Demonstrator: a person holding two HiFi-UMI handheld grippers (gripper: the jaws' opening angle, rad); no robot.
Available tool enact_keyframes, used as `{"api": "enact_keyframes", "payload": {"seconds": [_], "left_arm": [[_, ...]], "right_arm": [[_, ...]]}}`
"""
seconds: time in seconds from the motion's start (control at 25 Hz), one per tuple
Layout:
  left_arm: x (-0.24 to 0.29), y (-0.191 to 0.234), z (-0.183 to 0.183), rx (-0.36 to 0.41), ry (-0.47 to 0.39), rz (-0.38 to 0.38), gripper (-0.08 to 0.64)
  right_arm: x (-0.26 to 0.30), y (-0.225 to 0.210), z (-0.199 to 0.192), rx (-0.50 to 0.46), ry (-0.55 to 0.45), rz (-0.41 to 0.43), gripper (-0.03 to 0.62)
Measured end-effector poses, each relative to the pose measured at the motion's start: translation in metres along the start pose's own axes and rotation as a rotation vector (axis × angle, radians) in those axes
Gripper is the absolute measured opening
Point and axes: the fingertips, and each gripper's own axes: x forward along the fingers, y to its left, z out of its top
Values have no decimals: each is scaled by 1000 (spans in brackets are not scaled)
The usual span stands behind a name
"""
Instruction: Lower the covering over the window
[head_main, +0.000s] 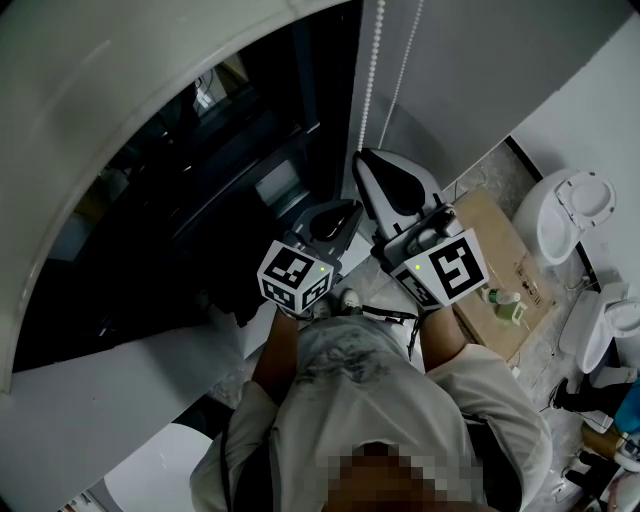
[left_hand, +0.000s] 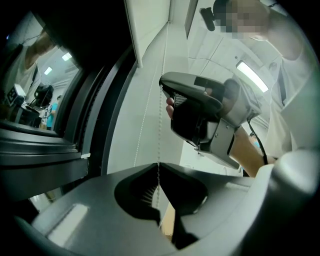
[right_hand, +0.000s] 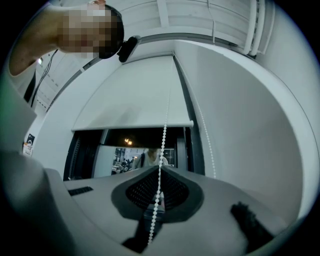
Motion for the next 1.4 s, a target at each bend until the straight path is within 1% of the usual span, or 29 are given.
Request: {"api": "enact_keyframes", "payload": {"seconds": [0.12, 0.28, 0.4, 0.56, 0.72, 0.96, 1.08, 1.16, 1.28, 1.4], "left_arm": [[-3, -2, 2, -1, -11, 3, 29], [-14, -2, 19, -23, -64, -12, 83], [-25, 1, 37, -25, -112, -9, 98], [-39, 9, 68, -30, -190, 15, 98], [-47, 11, 100, 2, -250, 19, 98], [-38, 7, 131, 72, -286, 12, 98], [-31, 4, 140, 97, -293, 10, 97], [-27, 1, 145, 106, -302, 5, 97], [-22, -2, 151, 112, -314, -2, 97], [-18, -3, 155, 120, -317, -11, 93]], "right_arm": [[-1, 0, 3, 1, -11, 0, 25], [-4, -2, -1, -10, 14, -7, 25], [-5, -1, -14, -11, 55, -6, 25], [-8, 2, -29, 6, 93, 1, 25], [-12, 4, -46, 21, 136, 6, 25], [-16, 16, -73, 45, 201, 25, 25], [-19, 19, -77, 57, 207, 30, 25], [-19, 19, -77, 56, 210, 32, 25], [-20, 19, -87, 52, 243, 33, 25], [-24, 19, -93, 73, 254, 20, 25]]}}
